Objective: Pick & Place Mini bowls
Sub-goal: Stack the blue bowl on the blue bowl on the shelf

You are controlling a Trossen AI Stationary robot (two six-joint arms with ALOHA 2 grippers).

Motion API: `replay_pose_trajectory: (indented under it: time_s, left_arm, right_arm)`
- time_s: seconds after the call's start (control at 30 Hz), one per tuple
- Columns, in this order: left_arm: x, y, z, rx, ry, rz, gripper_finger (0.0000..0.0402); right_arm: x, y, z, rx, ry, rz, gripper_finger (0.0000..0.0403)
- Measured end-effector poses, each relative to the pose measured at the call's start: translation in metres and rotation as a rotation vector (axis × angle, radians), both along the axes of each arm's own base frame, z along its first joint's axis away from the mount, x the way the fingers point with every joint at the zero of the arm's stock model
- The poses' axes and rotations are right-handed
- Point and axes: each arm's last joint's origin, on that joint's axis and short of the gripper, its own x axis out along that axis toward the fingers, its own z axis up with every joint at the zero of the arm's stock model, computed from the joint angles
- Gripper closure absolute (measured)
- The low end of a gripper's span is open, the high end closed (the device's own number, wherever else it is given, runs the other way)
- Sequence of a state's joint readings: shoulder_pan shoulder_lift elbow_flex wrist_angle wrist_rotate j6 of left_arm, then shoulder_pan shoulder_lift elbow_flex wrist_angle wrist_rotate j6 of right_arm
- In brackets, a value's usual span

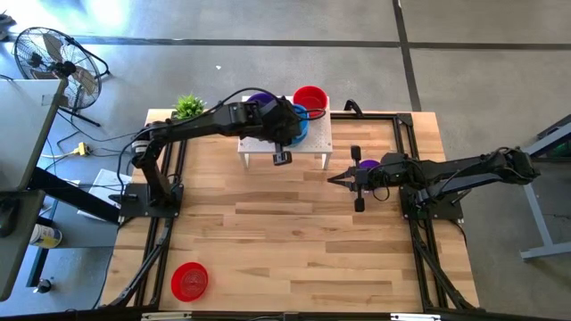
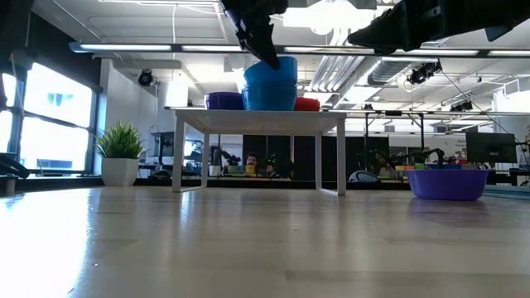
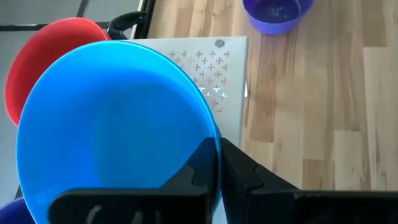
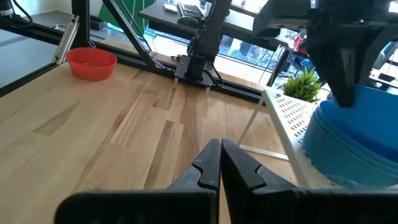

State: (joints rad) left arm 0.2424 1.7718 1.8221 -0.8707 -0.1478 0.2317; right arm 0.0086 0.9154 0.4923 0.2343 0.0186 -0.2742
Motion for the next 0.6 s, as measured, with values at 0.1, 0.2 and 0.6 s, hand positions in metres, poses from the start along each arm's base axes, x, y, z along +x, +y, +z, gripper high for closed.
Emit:
replay_pose_trajectory:
  time_s: [0.1,0.2,0.6]
  left_arm:
    - [0.000,0.000,0.000,0.000,0.000,0.001,0.0395]
    - [0.000,0.001,0.000,0.014,0.003,0.014,0.0394]
    - [0.009,0.004,-0.019,0.018,0.078,0.026,0.0393]
  right_arm:
    - [0.000,0.000,0.000,0.000,0.000,0.000,0.0401]
    - [0.000,0.000,0.000,0.000,0.001,0.000,0.0401]
    - [0.000,0.000,0.000,-0.003,0.003,0.000,0.0402]
